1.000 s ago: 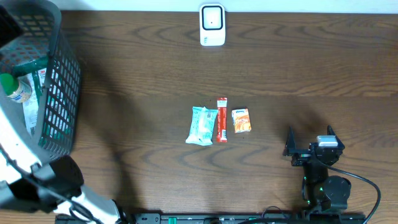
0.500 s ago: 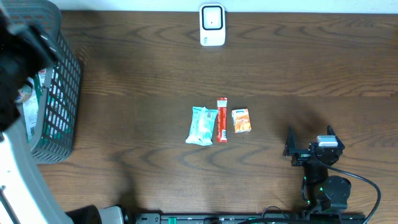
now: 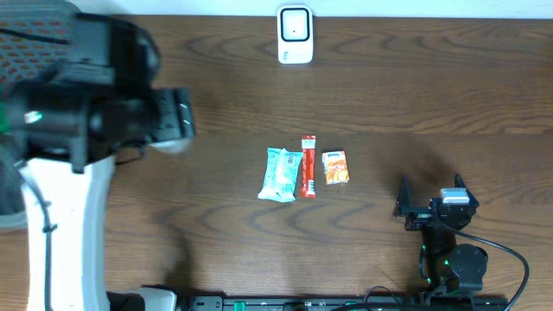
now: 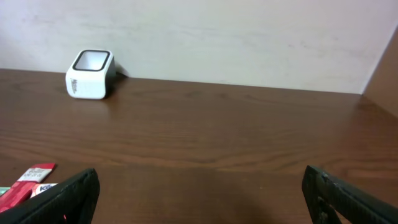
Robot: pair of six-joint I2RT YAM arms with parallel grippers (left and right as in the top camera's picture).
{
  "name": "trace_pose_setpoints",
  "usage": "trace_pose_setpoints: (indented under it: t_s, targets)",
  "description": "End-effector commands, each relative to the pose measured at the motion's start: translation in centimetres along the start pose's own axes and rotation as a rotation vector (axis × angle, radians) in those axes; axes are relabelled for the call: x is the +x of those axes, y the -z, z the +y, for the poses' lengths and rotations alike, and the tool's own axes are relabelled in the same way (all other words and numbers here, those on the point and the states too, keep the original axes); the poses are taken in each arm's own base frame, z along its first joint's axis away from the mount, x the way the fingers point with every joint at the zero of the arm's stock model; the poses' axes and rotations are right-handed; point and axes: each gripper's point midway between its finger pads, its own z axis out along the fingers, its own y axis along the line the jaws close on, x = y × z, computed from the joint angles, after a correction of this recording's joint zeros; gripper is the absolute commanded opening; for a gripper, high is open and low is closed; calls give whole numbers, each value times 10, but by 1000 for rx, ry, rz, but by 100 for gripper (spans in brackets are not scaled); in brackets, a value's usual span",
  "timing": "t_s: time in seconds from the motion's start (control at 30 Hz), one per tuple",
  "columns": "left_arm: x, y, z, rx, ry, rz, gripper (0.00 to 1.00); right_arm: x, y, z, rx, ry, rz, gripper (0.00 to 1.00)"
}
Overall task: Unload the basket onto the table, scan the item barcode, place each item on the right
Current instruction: 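Lift the clear container and carry it toward the table items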
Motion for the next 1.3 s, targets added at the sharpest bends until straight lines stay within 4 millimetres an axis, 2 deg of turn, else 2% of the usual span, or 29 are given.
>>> trace_pose_setpoints:
  t_s: [0.0,0.3,0.43,0.7,0.87,1.17,1.27]
  targets:
    - [34,-21,0,-53,-11,164,62,1,0,-1,4,4,3,99]
    - [88,-74,-1,-140,4,417,59,1,0,-1,4,4,3,99]
    - [108,-97,-13,-117,-9,567,58,1,0,-1,4,4,3,99]
    - [133,-142,-38,-155,-127,809,58,1,0,-1,4,4,3,99]
    - [145,-164,-46,-197,-181,900,59,1,0,-1,4,4,3,99]
    - [153,-206,-63,-205,-230,913,59,1,0,-1,4,4,3,99]
    - [154,-215,-66,-205,-236,911,59,1,0,-1,4,4,3,99]
